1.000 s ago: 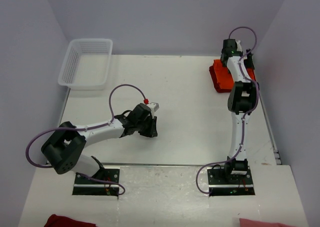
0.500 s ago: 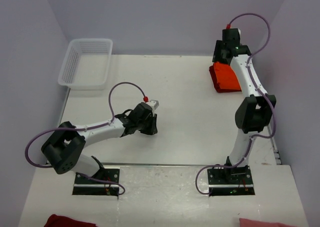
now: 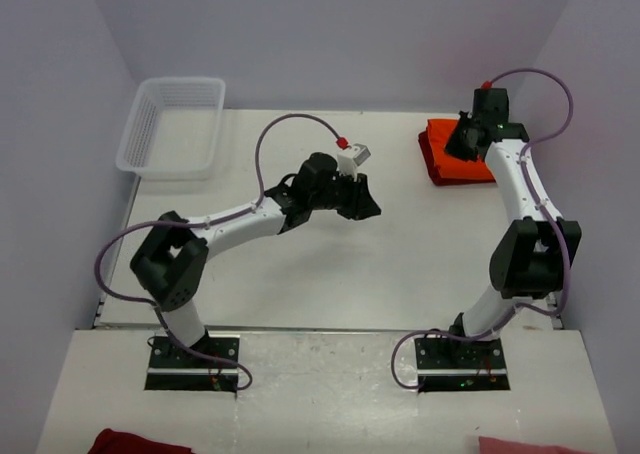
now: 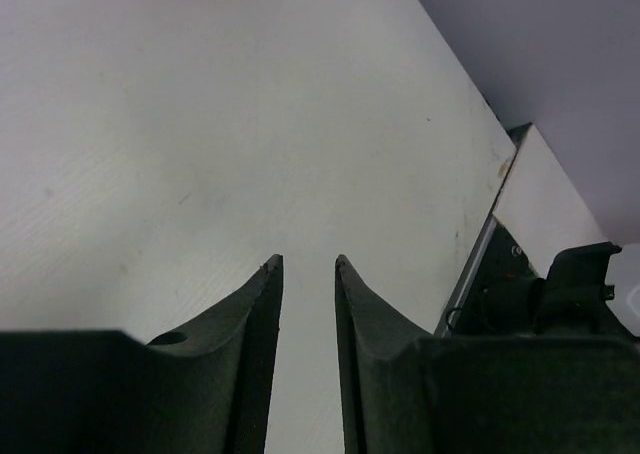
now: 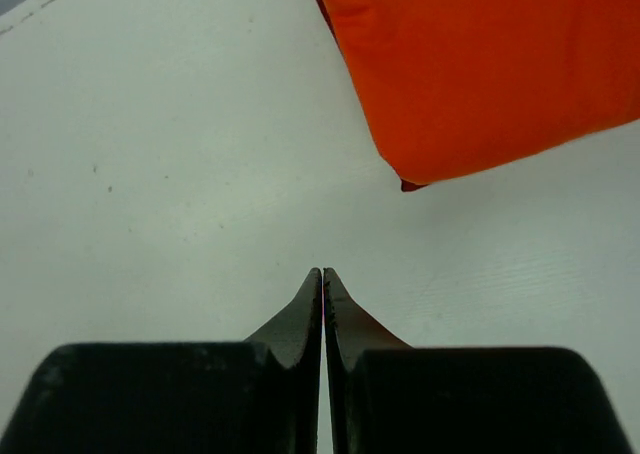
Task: Fold and stack the t-shirts
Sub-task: Put the neatly folded tshirt into the corner of the board with the right arm
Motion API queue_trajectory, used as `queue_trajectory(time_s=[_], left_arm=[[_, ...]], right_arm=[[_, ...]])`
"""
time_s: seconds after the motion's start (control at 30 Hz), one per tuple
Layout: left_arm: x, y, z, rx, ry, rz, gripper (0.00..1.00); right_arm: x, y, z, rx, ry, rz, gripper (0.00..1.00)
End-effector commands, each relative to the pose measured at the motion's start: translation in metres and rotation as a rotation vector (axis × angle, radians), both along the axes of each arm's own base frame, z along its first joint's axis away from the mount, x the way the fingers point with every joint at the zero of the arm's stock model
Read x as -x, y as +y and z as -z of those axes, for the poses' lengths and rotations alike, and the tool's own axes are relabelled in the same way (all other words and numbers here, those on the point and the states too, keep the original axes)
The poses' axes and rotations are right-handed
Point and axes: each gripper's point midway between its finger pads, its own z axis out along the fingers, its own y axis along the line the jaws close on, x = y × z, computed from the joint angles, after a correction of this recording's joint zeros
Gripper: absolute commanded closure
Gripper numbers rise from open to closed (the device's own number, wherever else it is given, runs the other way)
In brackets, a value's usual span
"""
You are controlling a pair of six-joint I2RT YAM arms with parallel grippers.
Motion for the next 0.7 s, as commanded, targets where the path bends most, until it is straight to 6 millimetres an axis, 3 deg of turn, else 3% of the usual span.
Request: queue_trajectory(time_s=[0.0, 0.03, 0.07, 0.1, 0.13, 0.17, 0.2, 0.23, 0.27, 0.37, 0.57, 0.63, 0.67], left_arm=[[0.000, -0.044, 0.007, 0.059, 0.003, 0.207, 0.71], [-0.008, -0.056, -0.004, 0.085, -0.016, 0.228, 0.71], [-0.013, -0.064, 0.022, 0.053, 0.029, 0.242, 0.71], [-0.018, -0.070, 0.029, 0.051, 0.040, 0.251, 0.71], [-0.029, -0.081, 0.017, 0.074, 0.011, 0.254, 0.71], [-0.037, -0.088, 0.042, 0.044, 0.046, 0.252, 0.71], [-0.043, -0.088, 0.054, 0.007, 0.085, 0.233, 0.71], [-0.055, -0.097, 0.039, 0.031, 0.064, 0.228, 0.71], [-0.056, -0.097, 0.056, 0.007, 0.125, 0.212, 0.71], [-0.061, -0.101, 0.046, 0.043, 0.098, 0.188, 0.71], [-0.055, -0.080, 0.044, -0.024, 0.093, 0.148, 0.71], [-0.052, -0.071, 0.053, -0.055, 0.109, 0.115, 0.71], [-0.050, -0.069, 0.046, -0.042, 0.111, 0.104, 0.71]], right_arm=[[-0.002, -0.022, 0.029, -0.061, 0.110, 0.089, 1.00], [-0.005, -0.037, 0.030, -0.005, 0.125, 0.129, 1.00], [-0.004, -0.047, 0.043, 0.028, 0.172, 0.154, 1.00], [-0.004, -0.056, 0.045, 0.063, 0.186, 0.172, 1.00], [-0.004, -0.064, 0.049, 0.104, 0.204, 0.178, 1.00], [-0.004, -0.074, 0.053, 0.149, 0.221, 0.201, 1.00], [-0.006, -0.078, 0.063, 0.164, 0.250, 0.198, 1.00], [-0.008, -0.079, 0.067, 0.181, 0.263, 0.178, 1.00], [-0.008, -0.079, 0.073, 0.181, 0.288, 0.169, 1.00], [-0.024, -0.074, 0.081, 0.156, 0.289, 0.131, 1.00], [-0.036, -0.079, 0.084, 0.177, 0.282, 0.141, 1.00], [-0.043, -0.079, 0.083, 0.177, 0.273, 0.134, 1.00], [-0.044, -0.078, 0.084, 0.176, 0.279, 0.132, 1.00]])
